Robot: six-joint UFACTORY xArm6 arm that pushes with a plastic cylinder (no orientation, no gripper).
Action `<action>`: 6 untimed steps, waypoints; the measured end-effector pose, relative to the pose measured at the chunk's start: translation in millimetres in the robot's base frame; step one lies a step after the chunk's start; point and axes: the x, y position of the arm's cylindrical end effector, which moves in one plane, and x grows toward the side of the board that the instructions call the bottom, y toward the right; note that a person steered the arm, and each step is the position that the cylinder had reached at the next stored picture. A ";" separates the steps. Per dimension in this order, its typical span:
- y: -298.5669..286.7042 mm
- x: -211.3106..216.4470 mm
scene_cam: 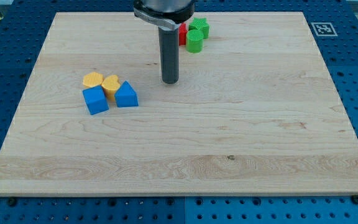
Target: Point at the yellow heart
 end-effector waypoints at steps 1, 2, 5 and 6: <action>0.0 0.0; 0.0 -1.7; -63.4 -2.9; -106.4 -2.9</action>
